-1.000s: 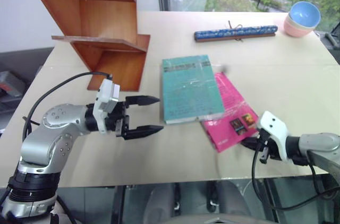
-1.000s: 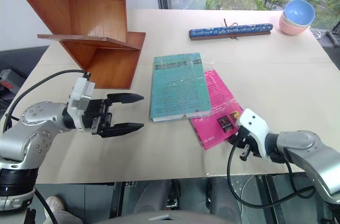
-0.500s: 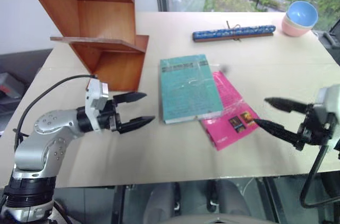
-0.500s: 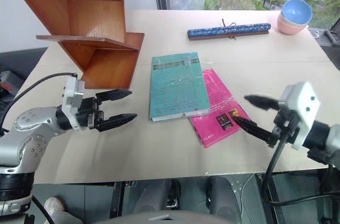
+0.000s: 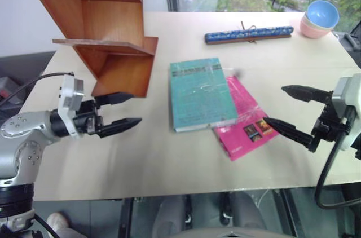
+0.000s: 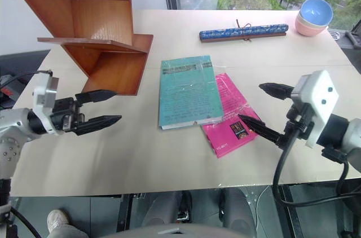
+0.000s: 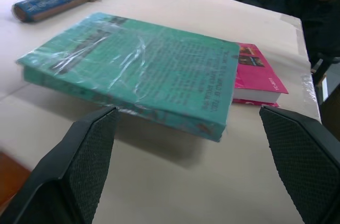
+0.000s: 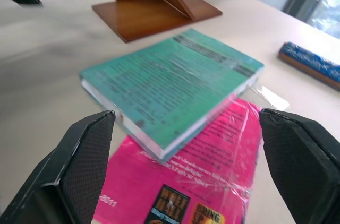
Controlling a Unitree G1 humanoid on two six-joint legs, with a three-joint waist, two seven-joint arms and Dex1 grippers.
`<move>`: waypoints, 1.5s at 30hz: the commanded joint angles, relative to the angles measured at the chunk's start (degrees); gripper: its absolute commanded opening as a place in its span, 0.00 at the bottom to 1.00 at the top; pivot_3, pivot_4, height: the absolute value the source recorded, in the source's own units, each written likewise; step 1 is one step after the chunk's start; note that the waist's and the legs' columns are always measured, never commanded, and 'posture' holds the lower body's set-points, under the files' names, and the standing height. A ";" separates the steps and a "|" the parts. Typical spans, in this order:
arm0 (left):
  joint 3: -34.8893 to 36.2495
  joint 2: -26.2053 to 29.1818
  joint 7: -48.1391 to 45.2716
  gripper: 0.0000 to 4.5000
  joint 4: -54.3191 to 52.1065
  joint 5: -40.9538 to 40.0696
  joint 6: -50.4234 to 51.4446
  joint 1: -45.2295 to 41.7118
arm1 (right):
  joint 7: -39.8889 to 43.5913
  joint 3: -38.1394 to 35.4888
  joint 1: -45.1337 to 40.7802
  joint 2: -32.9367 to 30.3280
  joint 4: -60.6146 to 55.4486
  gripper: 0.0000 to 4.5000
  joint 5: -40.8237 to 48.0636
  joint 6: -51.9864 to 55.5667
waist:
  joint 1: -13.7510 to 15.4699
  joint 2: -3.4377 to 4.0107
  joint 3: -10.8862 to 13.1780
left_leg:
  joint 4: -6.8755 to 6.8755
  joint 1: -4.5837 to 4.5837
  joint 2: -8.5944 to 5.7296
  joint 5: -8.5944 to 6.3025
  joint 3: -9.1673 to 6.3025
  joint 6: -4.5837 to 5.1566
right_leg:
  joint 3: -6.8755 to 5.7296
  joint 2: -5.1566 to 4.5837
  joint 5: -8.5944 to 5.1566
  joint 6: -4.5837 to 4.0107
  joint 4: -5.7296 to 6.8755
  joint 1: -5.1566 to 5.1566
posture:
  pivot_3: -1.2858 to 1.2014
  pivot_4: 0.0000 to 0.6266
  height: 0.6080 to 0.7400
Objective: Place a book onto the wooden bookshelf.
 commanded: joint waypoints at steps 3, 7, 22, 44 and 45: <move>2.45 1.18 9.62 1.00 3.19 -8.45 20.74 -3.89 | 1.36 2.74 -1.90 -1.38 -1.16 0.98 -3.06 -3.32 | 0.05 -0.02 0.01 | 0.00 -0.02 0.00 0.00 -0.01 0.01 | 0.00 0.00 0.01 0.02 0.00 -0.01 | 0.52 0.24 0.98; 1.62 -3.12 24.78 1.00 5.66 -14.48 41.66 -12.18 | 2.45 5.88 -4.22 -1.31 -2.45 0.98 -3.38 -5.13 | 0.17 -0.05 0.03 | 0.00 0.00 -0.01 0.00 -0.08 0.01 | 0.01 -0.02 0.12 0.23 0.00 0.04 | 0.52 0.24 0.98; 15.64 -28.32 56.90 1.00 38.71 -6.90 59.13 -39.55 | -1.46 6.78 -6.55 -1.28 -5.12 0.98 -2.48 -4.66 | 0.06 -0.42 0.09 | 0.04 0.07 -0.05 0.04 -0.07 -0.03 | -0.07 0.07 0.27 0.03 0.06 0.14 | 0.52 0.24 0.98; 4.07 -30.79 34.53 0.01 55.09 -0.64 55.68 -48.46 | -6.27 4.52 -3.09 -2.57 -7.54 1.00 -0.07 -4.06 | 1.32 -0.42 0.05 | 0.09 0.05 -0.12 0.06 -0.09 -0.05 | -0.16 -0.04 0.28 0.02 0.12 0.18 | 0.52 0.24 0.98; 4.57 -30.43 33.99 0.00 54.27 -1.39 57.03 -48.44 | -6.32 4.59 -3.08 -2.57 -7.45 1.00 -0.12 -4.14 | 1.15 -0.42 0.05 | 0.10 0.04 -0.11 0.06 -0.09 -0.05 | -0.16 -0.03 0.28 0.02 0.11 0.17 | 0.52 0.24 0.98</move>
